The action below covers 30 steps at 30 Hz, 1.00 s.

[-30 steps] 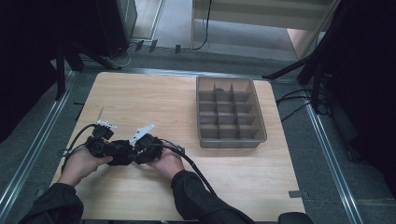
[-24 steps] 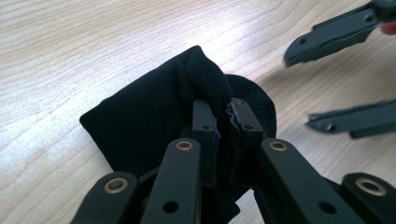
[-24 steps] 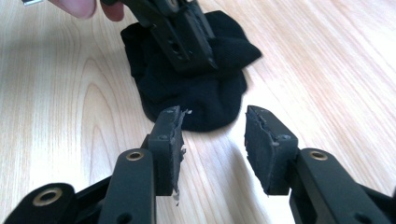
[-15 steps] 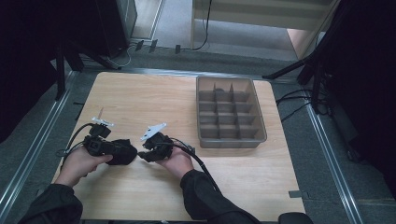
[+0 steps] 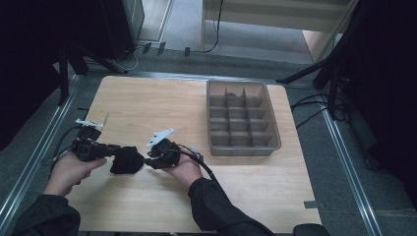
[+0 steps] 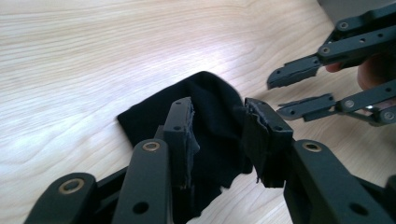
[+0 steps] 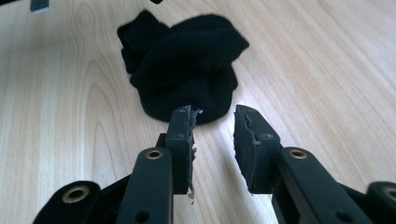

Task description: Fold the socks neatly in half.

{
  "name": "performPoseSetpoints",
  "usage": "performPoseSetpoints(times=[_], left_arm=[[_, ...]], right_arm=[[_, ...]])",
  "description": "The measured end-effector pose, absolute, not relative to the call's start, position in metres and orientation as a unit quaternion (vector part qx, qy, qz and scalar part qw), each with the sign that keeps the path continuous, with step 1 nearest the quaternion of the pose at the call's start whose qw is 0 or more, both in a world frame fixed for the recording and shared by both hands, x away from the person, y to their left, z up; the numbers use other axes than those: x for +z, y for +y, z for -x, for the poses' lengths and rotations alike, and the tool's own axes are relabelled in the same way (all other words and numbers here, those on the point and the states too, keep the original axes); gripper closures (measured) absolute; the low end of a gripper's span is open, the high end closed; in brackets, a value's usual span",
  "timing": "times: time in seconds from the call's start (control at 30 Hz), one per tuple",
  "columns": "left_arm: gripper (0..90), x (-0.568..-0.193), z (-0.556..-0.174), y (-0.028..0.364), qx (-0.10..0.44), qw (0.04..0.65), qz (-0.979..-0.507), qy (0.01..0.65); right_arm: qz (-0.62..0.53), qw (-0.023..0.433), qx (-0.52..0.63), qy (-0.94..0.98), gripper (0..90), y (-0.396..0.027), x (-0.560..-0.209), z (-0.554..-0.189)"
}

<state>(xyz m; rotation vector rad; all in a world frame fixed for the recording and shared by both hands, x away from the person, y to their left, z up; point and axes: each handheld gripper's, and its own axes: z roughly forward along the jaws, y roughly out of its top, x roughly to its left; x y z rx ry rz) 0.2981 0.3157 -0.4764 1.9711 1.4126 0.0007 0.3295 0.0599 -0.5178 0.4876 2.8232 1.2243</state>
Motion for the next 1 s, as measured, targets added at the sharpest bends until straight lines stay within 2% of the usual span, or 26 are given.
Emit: performPoseSetpoints(times=[0.1,0.23,0.33,0.73,1.0], left_arm=[[69.4,-0.478,-0.297,0.324,0.020,0.335,-0.763,0.553],[80.5,-0.487,-0.297,0.329,0.014,0.320,-0.766,0.558],[83.6,-0.494,-0.297,0.328,0.009,0.312,-0.770,0.556],[84.1,-0.503,-0.299,0.326,0.001,0.309,-0.779,0.545],[83.0,-0.507,-0.299,0.324,-0.003,0.312,-0.784,0.536]], right_arm=[[-0.154,0.014,0.396,0.905,70.3,0.064,-0.511,-0.330],[-0.153,0.017,0.397,0.905,72.9,0.072,-0.502,-0.333],[-0.150,0.012,0.401,0.904,73.7,0.081,-0.495,-0.334],[-0.135,0.021,0.406,0.903,75.7,0.107,-0.476,-0.340],[-0.154,0.003,0.378,0.913,77.9,0.109,-0.497,-0.345]])
